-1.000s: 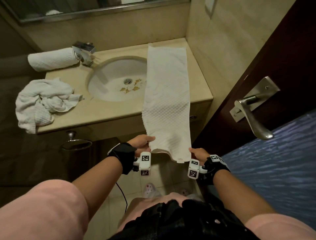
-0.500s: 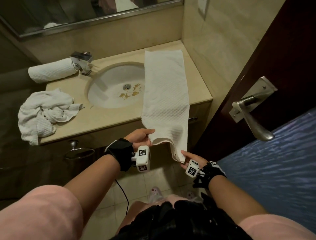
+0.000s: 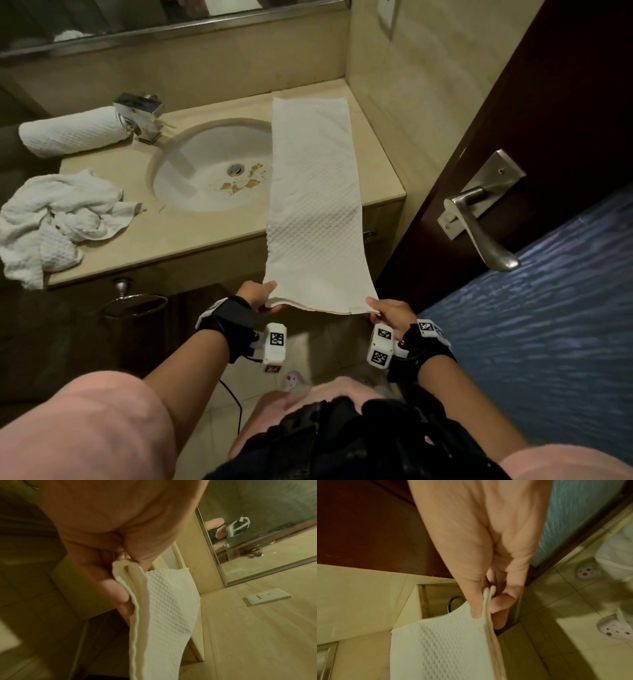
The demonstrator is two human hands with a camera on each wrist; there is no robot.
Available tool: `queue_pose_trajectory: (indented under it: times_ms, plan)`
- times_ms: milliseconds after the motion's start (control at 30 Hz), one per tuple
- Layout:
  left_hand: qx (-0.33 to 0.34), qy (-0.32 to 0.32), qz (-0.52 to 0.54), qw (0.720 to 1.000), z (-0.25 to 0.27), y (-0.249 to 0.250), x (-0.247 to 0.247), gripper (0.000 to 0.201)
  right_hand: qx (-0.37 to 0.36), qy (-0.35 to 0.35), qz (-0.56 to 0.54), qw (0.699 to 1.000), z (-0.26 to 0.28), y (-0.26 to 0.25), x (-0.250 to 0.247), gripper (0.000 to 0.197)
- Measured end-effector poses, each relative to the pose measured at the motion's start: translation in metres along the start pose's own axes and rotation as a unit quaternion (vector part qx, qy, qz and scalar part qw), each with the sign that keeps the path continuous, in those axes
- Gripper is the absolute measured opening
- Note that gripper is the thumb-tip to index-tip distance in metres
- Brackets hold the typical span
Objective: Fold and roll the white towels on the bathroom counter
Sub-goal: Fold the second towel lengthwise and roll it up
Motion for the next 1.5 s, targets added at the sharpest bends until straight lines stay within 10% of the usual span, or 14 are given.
queue_pose_trajectory:
  times_ms: [467,933,1267,1500]
  plan:
    - [0.025,-0.020,-0.124,0.992,-0.004,-0.031,-0.017,0.034,-0.051,0.064,0.128,0.988,-0.003,-0.011,-0.010,0.010]
    - [0.090,-0.073,-0.008,0.993,-0.002,-0.025,-0.005,0.018,-0.117,-0.011,0.171,0.978,0.010,-0.021,0.001,0.023]
    - [0.003,-0.120,0.187,0.975,0.007,-0.019,-0.016,0.026,-0.091,-0.025,0.105,0.990,0.016,-0.025,0.002,0.024]
    - [0.016,-0.144,0.133,0.981,0.025,-0.018,-0.014,0.029,-0.081,-0.036,0.080,0.993,0.021,-0.025,0.000,0.031]
Point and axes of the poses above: each hand's wrist, its own z-axis away from the middle knuckle, its own x-axis out of the palm, y = z × x, the point moved 8 cm from there along -z, towards the middle knuckle, and after that the axes turned 9 degrees about x, right-handed, at the moved point
